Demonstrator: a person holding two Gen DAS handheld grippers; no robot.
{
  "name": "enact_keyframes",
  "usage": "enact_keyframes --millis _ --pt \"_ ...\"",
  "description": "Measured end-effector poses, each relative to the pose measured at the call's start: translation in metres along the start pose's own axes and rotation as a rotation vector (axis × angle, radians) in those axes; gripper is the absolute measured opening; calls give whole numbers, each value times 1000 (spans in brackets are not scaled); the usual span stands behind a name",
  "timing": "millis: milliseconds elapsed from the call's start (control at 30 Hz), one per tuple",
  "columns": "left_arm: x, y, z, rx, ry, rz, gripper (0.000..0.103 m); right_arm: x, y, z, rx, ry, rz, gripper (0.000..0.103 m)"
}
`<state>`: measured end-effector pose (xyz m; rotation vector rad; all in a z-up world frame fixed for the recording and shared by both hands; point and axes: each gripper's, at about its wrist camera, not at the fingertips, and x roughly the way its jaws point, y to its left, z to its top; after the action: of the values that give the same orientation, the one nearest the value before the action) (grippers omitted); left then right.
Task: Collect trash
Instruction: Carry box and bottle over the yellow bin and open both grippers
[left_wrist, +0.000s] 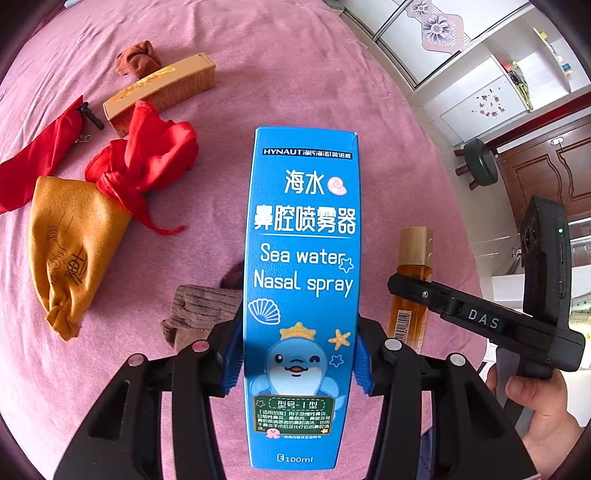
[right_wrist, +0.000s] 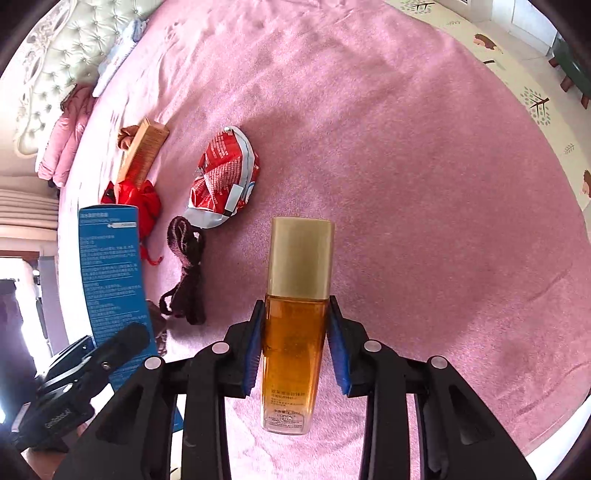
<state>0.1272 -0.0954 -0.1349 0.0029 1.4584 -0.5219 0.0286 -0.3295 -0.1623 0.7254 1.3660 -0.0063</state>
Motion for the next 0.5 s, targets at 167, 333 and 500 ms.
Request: enact_keyframes --millis 167,333,500 --pt "4 -42 -11 20 1 -16 48 -44 -14 -10 -12 -33 61 32" --pt "12 -93 -15 46 -2 -35 48 -82 -36 -9 -37 -63 71 32" --pt "27 -153 -6 98 1 -54 48 -116 -74 -5 -37 -94 64 32"
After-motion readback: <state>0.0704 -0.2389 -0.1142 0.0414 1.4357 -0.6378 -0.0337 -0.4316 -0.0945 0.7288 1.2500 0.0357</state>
